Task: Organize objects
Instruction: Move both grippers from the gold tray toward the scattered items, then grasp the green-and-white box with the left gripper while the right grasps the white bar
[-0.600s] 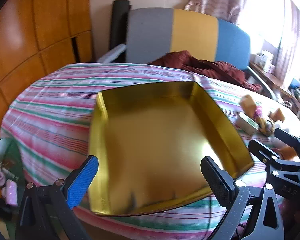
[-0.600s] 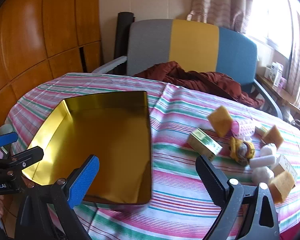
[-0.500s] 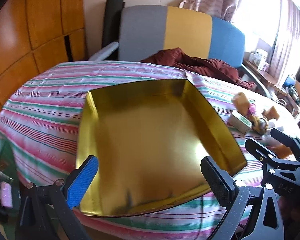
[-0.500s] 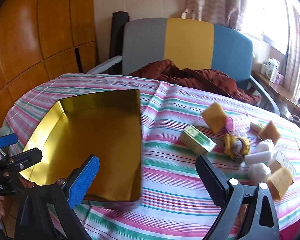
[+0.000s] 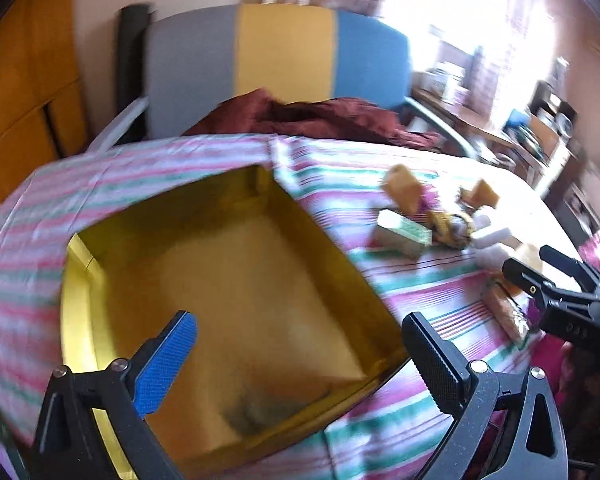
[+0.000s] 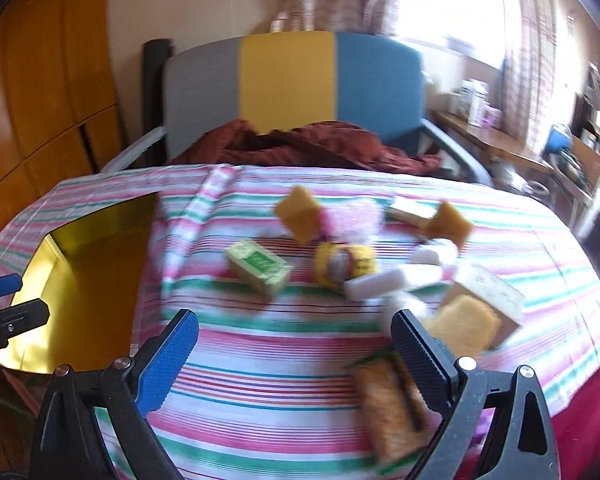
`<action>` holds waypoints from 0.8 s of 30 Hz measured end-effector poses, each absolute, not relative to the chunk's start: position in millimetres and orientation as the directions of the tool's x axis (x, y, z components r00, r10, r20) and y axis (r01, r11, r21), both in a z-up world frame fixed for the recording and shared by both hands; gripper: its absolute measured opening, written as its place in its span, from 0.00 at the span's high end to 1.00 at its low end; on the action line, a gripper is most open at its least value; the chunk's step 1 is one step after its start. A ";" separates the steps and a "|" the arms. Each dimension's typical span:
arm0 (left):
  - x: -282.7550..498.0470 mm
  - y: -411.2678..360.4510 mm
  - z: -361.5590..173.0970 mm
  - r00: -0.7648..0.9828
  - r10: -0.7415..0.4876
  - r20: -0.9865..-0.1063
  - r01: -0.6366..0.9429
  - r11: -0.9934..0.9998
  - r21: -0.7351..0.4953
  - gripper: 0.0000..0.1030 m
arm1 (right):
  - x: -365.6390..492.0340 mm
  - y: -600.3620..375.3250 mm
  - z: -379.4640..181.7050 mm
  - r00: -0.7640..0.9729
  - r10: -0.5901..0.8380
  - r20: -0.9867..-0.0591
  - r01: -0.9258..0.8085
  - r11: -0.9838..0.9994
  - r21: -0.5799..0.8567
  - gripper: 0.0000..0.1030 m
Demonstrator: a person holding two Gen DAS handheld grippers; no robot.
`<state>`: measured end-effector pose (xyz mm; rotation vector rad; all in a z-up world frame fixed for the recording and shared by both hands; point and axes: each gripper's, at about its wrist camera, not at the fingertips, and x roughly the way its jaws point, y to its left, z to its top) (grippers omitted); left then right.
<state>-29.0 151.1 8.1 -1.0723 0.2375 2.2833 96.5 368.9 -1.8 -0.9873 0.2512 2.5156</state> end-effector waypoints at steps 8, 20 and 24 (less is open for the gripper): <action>-54.7 248.9 5.2 -0.433 0.485 -0.760 -0.749 -0.662 0.005 0.00 | 125.1 413.4 14.4 -0.631 0.408 -0.660 -0.558 -0.830 0.021 0.04; -91.1 345.7 -45.9 -0.347 0.373 -0.860 -0.789 -0.612 0.053 0.00 | 136.2 454.6 13.3 -0.614 0.390 -0.686 -0.589 -0.805 0.069 0.04; -99.2 363.3 -60.6 -0.330 0.348 -0.878 -0.797 -0.601 0.061 0.00 | 134.1 463.3 12.6 -0.618 0.377 -0.690 -0.588 -0.804 0.088 0.04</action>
